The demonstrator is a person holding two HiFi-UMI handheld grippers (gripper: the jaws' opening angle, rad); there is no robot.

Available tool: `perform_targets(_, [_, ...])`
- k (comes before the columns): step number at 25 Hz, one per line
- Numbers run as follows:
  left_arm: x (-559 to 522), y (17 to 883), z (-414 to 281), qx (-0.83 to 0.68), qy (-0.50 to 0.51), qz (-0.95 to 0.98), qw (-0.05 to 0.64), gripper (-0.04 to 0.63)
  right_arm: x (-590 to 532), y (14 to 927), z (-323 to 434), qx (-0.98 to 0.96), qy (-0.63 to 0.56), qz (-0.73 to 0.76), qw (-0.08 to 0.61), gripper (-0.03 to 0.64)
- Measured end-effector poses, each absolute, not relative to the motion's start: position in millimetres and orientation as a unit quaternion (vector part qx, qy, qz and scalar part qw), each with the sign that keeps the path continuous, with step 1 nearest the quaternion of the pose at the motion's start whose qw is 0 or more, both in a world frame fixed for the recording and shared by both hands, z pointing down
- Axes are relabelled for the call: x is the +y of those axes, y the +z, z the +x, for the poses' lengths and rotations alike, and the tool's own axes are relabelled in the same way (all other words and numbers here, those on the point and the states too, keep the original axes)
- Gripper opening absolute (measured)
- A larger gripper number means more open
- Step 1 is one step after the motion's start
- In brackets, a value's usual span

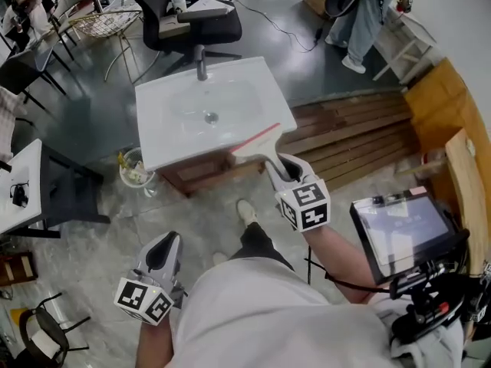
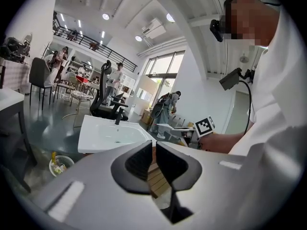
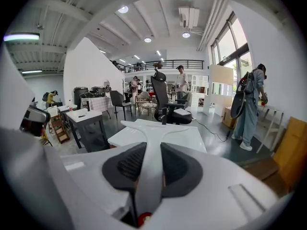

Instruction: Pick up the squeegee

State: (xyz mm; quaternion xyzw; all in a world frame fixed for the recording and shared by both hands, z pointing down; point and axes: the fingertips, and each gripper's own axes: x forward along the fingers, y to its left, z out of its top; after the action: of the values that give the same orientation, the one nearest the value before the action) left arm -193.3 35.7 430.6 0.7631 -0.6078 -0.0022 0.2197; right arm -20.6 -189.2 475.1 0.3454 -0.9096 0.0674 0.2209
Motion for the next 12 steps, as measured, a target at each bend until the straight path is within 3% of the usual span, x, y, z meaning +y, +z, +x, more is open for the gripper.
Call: perform_targets(12, [27, 436, -189, -0.596, 0.009, 0.770, 0.226, 0.031, -173, 475, -27, -0.915, 0.073, 0.330, 0.220, 0.095])
